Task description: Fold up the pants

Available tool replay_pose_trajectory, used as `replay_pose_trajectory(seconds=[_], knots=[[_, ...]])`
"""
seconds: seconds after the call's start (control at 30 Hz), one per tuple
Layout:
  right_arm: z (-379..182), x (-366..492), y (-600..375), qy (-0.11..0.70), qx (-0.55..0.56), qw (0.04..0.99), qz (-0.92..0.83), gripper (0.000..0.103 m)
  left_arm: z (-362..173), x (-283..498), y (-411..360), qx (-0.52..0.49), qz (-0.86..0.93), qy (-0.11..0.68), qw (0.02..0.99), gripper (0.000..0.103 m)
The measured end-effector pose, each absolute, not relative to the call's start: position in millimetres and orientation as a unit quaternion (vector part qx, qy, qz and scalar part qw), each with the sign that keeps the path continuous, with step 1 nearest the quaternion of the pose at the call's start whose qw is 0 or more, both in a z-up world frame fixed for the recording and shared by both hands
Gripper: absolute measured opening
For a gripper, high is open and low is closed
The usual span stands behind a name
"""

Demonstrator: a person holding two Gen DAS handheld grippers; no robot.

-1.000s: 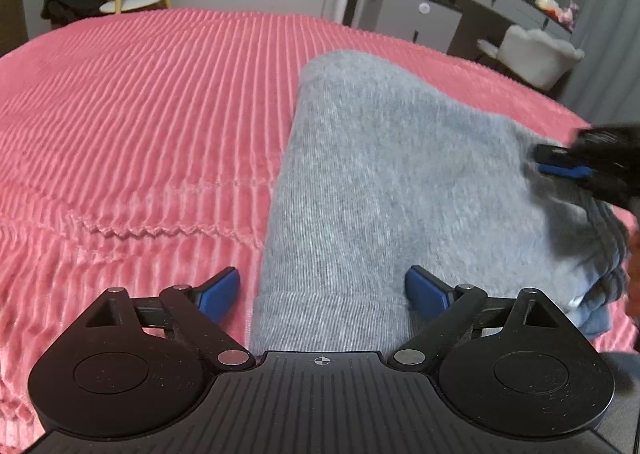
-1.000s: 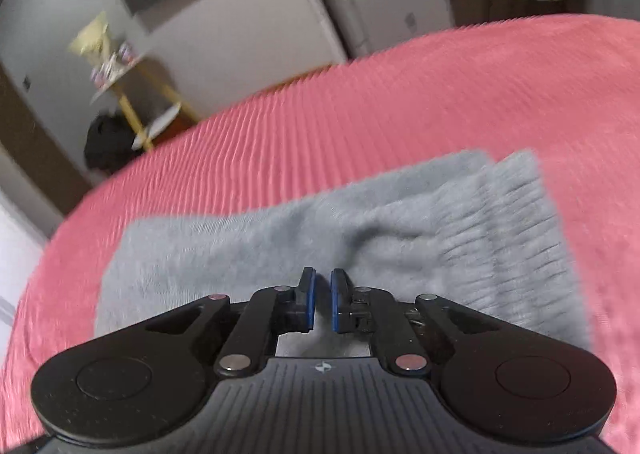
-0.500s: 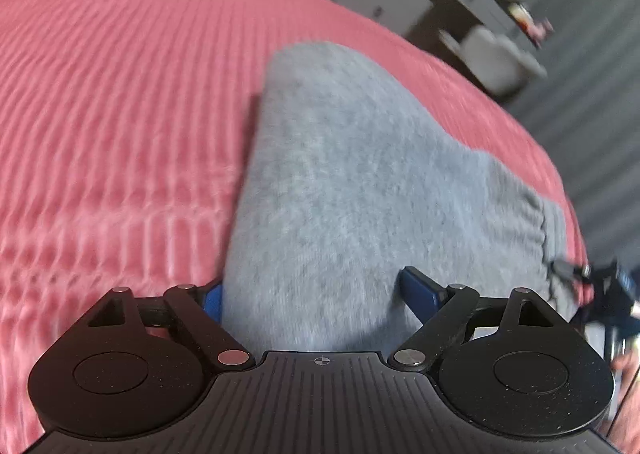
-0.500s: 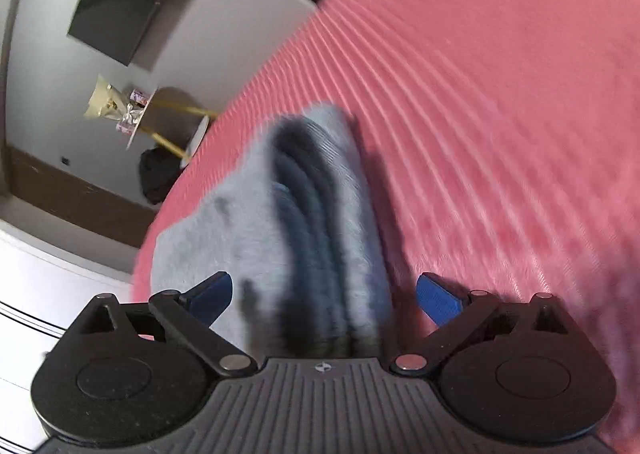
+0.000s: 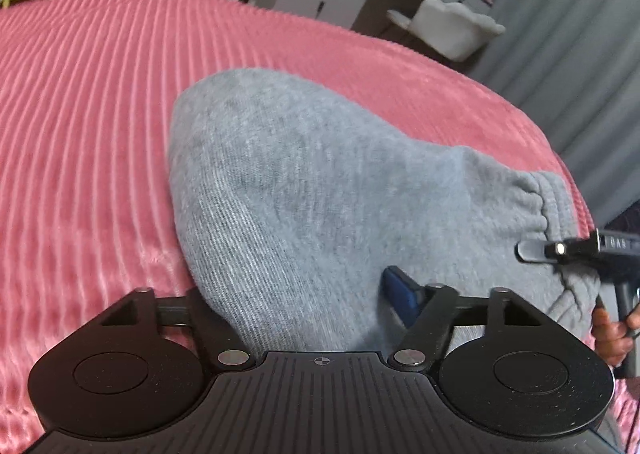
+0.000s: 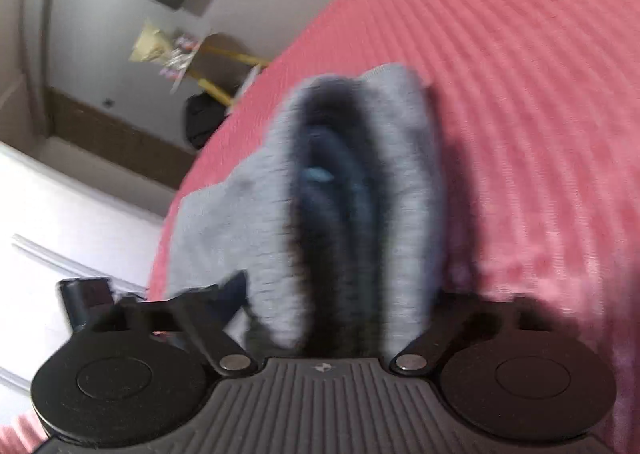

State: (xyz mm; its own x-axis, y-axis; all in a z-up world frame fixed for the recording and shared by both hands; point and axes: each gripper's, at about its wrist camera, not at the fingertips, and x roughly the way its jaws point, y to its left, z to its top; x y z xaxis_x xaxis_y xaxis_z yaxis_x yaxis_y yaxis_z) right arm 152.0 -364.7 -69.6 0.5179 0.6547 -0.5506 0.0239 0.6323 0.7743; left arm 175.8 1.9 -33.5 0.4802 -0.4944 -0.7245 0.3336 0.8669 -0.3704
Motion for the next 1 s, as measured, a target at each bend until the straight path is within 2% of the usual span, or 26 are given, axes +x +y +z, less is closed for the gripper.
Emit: replay_pose_trajectory(seconds=[0.13, 0.37, 0.4, 0.47, 0.5, 0.53, 0.57, 0.6, 0.63, 0.73, 0.87, 1.0], knots=[[-60.2, 146.3, -360.2, 0.444, 0.368, 0.797, 0.177, 0.056, -16.0, 176.9, 1.1, -0.097, -0.233, 0.441, 0.861, 0.043], [-4.4, 151.4, -354.1, 0.371, 0.369, 0.825, 0.213, 0.052, 26.1, 186.8, 1.1, -0.113, -0.217, 0.390, 0.888, 0.039], [1.2, 154.9, -356.5, 0.365, 0.370, 0.828, 0.210, 0.052, 31.0, 191.6, 4.2, -0.124, -0.208, 0.387, 0.890, 0.040], [7.5, 162.5, -363.0, 0.356, 0.381, 0.832, 0.191, 0.056, 37.8, 199.0, 9.4, -0.132, -0.169, 0.391, 0.895, 0.052], [10.9, 167.0, -368.6, 0.357, 0.380, 0.837, 0.167, 0.068, 40.5, 199.0, 11.9, -0.127, -0.140, 0.389, 0.902, 0.056], [15.1, 169.7, -375.4, 0.361, 0.373, 0.845, 0.130, 0.073, 43.1, 196.4, 13.1, -0.117, -0.120, 0.383, 0.908, 0.059], [19.3, 168.3, -384.5, 0.358, 0.369, 0.853, 0.088, 0.082, 45.0, 192.2, 14.5, -0.103, -0.111, 0.379, 0.913, 0.062], [22.7, 163.6, -392.1, 0.347, 0.364, 0.863, 0.051, 0.086, 46.2, 186.6, 15.5, -0.090, -0.106, 0.377, 0.916, 0.069], [26.6, 154.9, -399.5, 0.327, 0.364, 0.871, 0.030, 0.086, 46.6, 179.2, 16.3, -0.079, -0.106, 0.374, 0.918, 0.074], [31.7, 125.9, -407.9, 0.299, 0.382, 0.874, 0.031, 0.086, 41.3, 151.3, 11.0, -0.053, -0.106, 0.359, 0.926, 0.079], [25.1, 88.4, -393.0, 0.283, 0.401, 0.870, 0.051, 0.083, 25.0, 114.2, -1.3, -0.021, -0.097, 0.356, 0.929, 0.080], [7.4, 80.1, -370.6, 0.304, 0.420, 0.853, 0.056, 0.059, 13.0, 89.8, -2.9, -0.037, -0.074, 0.366, 0.927, 0.080]])
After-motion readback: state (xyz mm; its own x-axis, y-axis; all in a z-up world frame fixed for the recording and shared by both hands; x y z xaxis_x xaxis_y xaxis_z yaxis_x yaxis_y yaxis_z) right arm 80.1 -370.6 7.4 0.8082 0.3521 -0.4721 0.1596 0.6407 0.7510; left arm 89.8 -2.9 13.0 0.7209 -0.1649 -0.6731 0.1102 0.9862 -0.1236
